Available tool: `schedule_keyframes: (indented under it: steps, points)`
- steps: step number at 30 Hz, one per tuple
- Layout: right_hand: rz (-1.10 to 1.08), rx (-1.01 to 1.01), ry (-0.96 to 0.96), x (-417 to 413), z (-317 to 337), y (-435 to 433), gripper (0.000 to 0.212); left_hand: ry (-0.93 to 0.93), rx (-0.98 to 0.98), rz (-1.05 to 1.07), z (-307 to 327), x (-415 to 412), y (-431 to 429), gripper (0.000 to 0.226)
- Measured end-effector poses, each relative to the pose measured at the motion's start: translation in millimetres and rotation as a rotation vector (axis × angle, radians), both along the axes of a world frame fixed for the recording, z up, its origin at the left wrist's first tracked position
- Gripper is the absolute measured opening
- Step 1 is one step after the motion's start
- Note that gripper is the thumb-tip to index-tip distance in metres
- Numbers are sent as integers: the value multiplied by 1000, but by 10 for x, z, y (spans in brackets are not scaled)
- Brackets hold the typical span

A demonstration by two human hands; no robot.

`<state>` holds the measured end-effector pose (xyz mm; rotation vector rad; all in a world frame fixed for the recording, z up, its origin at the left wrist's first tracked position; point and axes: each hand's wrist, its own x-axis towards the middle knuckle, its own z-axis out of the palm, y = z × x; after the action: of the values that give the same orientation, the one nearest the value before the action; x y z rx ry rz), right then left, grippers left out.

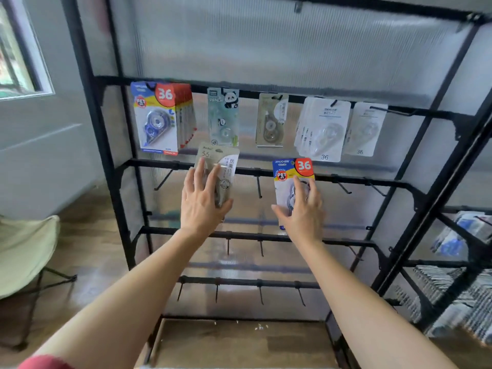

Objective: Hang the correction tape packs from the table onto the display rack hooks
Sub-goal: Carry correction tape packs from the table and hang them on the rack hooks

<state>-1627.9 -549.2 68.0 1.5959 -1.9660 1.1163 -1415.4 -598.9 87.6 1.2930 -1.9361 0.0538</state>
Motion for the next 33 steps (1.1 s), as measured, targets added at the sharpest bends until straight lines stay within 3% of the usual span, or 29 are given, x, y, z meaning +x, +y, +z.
schedule_keyframes:
  steps: [8, 20, 33]
  points:
    - [-73, -57, -1, -45, 211, -146, 81, -89, -31, -91, 607, -329, -260, 79]
    - [-154, -97, 21, -794, 434, -286, 80, -135, -6, -171, 968, -1268, -611, 80]
    - [-15, -190, 86, -1430, 471, -768, 81, 30, -3, -4, 954, -1967, -942, 79]
